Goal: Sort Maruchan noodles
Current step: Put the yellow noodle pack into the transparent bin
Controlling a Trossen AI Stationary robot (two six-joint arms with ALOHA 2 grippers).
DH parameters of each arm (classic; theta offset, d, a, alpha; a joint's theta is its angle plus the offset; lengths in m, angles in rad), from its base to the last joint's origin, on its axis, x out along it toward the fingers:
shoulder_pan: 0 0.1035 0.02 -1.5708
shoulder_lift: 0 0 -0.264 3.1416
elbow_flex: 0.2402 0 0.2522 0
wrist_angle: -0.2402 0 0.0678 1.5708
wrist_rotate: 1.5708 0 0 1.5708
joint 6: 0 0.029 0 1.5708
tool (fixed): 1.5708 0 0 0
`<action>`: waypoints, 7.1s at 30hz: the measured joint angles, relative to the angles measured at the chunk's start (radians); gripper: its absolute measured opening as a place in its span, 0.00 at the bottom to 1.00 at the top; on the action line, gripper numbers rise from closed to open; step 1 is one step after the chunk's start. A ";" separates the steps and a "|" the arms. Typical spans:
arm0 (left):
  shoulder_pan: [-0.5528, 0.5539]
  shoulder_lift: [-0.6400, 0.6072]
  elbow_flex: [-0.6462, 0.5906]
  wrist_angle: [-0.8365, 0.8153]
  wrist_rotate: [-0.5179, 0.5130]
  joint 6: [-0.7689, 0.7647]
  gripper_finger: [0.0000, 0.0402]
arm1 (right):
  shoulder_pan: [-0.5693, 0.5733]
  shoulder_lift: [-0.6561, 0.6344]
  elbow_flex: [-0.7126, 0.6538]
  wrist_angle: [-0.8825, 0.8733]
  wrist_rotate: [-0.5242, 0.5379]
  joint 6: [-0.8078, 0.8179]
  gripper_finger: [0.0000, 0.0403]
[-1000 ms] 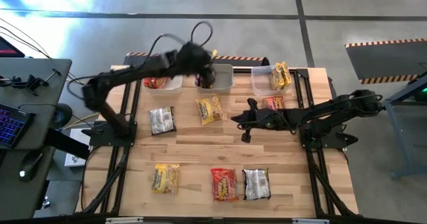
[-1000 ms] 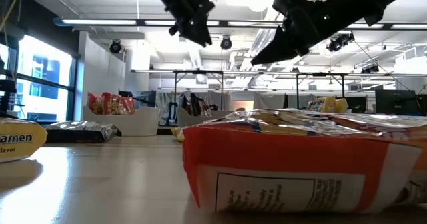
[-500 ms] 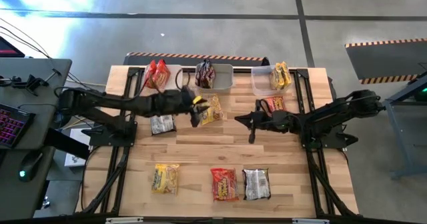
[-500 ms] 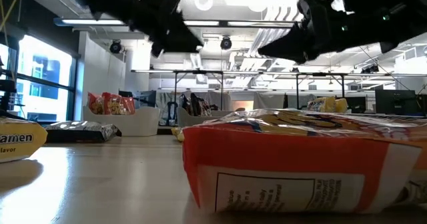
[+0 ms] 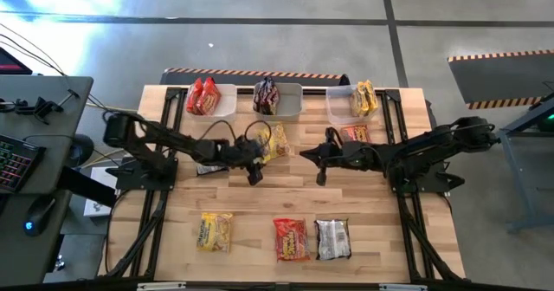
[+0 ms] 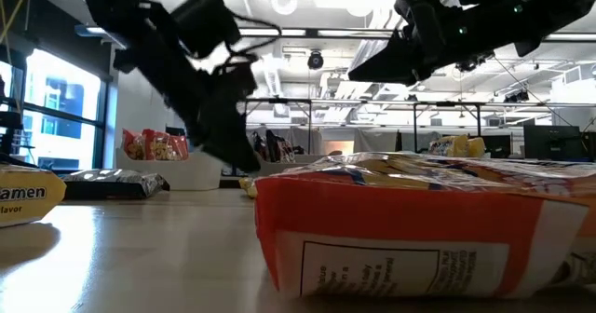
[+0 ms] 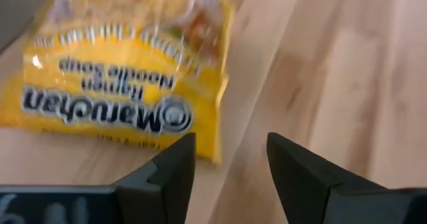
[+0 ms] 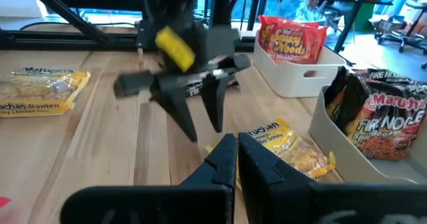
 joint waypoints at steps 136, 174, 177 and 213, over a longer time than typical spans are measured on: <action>-0.047 0.418 0.369 0.119 -0.222 0.493 0.02 | 0.013 0.000 -0.012 -0.215 0.129 -0.019 0.57; -0.048 0.198 0.400 0.085 0.080 0.383 0.01 | -0.100 0.251 -0.035 0.152 -0.175 -0.123 0.33; -0.048 0.173 0.398 0.051 0.076 0.382 0.04 | -0.106 0.251 -0.035 0.151 -0.180 -0.120 0.26; -0.132 -0.130 -0.259 0.534 -0.024 0.173 0.54 | -0.105 0.241 -0.034 0.279 -0.370 -0.093 0.02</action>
